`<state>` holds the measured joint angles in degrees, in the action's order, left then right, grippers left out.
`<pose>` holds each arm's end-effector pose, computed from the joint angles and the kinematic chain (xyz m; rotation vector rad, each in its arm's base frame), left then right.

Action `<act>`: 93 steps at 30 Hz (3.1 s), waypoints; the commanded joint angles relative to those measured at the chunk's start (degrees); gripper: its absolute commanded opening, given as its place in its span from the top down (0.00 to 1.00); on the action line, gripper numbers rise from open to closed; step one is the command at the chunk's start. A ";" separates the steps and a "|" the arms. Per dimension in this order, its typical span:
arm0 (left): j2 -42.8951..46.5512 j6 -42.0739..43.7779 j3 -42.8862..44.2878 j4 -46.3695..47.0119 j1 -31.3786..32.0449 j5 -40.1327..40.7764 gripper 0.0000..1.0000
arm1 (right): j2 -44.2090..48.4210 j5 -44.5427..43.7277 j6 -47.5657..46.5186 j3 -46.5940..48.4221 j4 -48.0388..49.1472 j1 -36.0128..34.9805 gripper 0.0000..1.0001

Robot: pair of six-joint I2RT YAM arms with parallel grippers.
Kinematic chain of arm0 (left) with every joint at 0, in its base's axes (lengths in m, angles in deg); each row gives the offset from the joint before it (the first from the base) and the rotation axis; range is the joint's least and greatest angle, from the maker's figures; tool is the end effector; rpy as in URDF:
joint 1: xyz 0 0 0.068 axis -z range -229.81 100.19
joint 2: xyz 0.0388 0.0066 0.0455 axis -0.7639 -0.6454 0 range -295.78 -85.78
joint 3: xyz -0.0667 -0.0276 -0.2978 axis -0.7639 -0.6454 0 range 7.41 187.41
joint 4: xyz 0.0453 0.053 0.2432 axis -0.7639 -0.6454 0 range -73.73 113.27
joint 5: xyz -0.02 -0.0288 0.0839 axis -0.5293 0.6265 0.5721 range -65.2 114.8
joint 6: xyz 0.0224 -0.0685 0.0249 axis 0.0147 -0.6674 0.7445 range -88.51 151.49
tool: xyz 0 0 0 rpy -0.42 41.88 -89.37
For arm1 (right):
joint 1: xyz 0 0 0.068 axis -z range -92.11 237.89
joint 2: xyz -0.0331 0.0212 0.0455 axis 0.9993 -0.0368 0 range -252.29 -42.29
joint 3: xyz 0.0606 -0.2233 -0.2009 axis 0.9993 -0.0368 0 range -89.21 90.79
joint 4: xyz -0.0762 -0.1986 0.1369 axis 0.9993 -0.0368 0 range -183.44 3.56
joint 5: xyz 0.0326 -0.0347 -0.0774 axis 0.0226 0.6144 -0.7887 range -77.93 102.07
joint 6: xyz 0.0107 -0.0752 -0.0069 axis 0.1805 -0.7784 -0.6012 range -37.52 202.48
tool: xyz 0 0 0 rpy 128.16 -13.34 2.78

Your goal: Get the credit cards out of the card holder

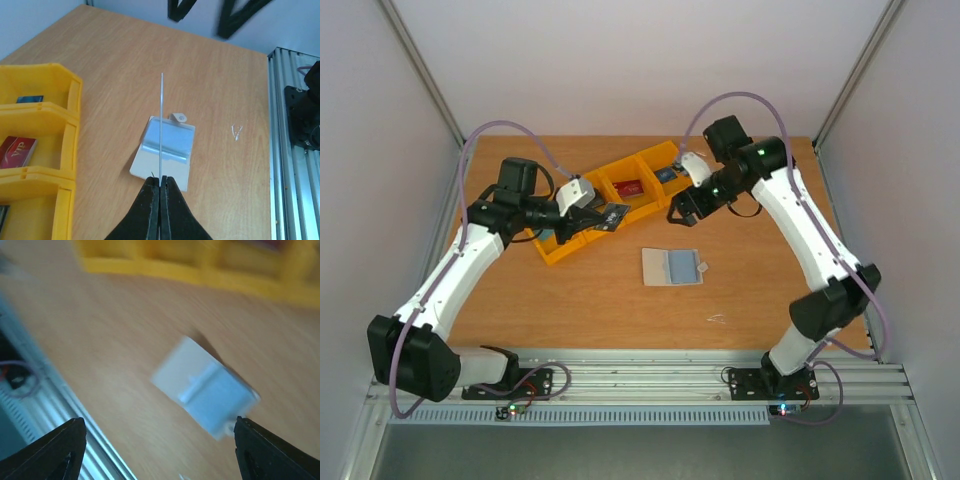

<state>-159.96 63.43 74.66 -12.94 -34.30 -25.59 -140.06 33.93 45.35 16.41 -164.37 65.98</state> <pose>0.2412 -0.1185 0.3532 1.2302 1.7409 -0.8433 0.2985 0.1461 0.3751 -1.4170 2.3159 0.4565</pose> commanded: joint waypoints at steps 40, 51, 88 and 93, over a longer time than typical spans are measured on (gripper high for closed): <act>5.04 -14.83 -6.63 27.41 5.24 21.22 0.43 | -10.29 24.12 24.76 13.80 10.10 0.97 0.99; -3.04 13.97 -7.27 47.37 21.56 47.33 0.47 | -1.66 9.21 62.14 -8.43 39.13 2.77 0.99; -13.96 22.40 -1.55 46.38 20.32 49.93 0.87 | 1.64 7.03 68.44 -11.94 46.72 -3.49 0.99; -14.00 22.70 -1.91 47.73 20.18 50.21 1.00 | 1.61 7.46 68.60 -12.46 47.09 -3.49 0.99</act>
<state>-173.40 85.23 71.20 30.25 -13.91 24.16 -138.12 39.46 114.62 2.68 -118.56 62.83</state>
